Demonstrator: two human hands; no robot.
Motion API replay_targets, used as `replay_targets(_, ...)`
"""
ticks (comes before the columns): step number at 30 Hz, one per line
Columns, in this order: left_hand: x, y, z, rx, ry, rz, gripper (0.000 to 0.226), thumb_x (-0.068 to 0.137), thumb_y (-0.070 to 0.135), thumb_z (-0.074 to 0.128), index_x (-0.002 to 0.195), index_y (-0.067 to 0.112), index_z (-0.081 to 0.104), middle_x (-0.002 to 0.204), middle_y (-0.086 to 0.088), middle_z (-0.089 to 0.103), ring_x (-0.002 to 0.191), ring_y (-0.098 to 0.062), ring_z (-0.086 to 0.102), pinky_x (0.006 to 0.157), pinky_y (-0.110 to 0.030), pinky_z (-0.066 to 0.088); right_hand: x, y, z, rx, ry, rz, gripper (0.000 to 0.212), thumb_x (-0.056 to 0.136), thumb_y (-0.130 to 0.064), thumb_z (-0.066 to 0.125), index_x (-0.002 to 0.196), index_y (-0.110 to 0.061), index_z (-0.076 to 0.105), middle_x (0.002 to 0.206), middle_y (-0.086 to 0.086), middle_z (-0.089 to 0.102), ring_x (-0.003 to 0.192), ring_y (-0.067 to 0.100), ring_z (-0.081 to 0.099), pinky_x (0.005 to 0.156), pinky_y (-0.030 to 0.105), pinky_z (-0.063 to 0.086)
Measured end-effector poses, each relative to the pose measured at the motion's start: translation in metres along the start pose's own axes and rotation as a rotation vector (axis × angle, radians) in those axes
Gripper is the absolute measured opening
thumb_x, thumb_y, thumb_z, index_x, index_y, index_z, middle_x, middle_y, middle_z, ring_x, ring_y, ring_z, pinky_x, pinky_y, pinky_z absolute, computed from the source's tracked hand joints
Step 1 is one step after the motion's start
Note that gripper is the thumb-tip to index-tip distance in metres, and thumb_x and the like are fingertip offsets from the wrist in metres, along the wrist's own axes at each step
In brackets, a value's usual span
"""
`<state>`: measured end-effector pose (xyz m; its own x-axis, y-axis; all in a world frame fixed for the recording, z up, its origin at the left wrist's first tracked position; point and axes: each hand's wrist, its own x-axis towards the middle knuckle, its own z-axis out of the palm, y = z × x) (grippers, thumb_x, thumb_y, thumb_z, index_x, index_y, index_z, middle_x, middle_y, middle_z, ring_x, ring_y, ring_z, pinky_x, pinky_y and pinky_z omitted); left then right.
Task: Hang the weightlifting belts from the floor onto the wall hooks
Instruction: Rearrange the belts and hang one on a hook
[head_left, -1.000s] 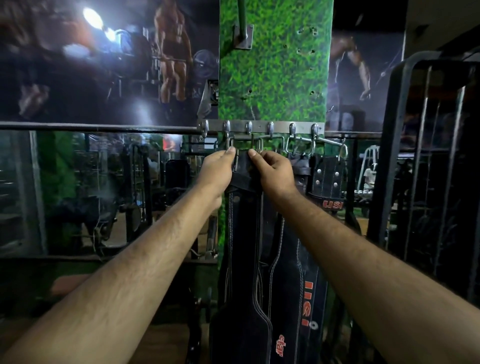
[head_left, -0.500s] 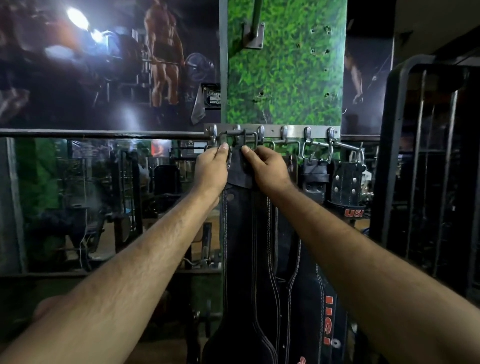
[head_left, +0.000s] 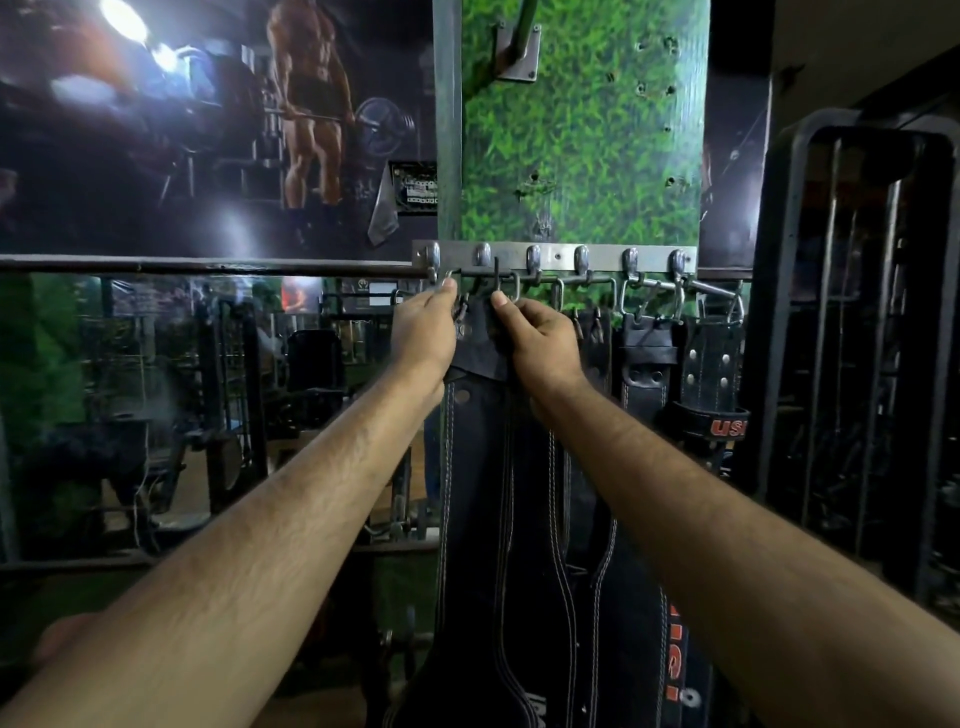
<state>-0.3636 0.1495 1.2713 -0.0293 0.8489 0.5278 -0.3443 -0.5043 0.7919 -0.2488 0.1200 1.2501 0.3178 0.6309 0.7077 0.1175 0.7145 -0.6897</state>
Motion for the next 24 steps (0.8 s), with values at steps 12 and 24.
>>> replay_targets(12,0.010,-0.006,0.010,0.121,0.009,0.059,0.038,0.099,0.046,0.051,0.090,0.017,0.073,0.098,-0.012,0.077,0.097,-0.031,0.073,0.090,-0.051,0.059,0.025,0.008,0.007,-0.194,0.125,-0.029,0.056,0.087,-0.054,0.063,0.081,0.002,0.065,0.076,0.020,0.070,0.065,0.019,0.057,0.066,0.053,0.057)
replay_targets(24,-0.069,-0.075,-0.023,0.188,0.100,0.229,0.026,0.104,0.041,0.045,0.092,0.024,0.060,0.079,0.014,0.060,0.070,0.002,0.055,0.066,-0.020,0.045,-0.002,0.022,0.029,-0.066,0.208,-0.161,0.044,0.095,-0.037,0.064,0.080,0.004,0.065,0.078,0.028,0.066,0.064,0.016,0.051,0.058,0.033,0.046)
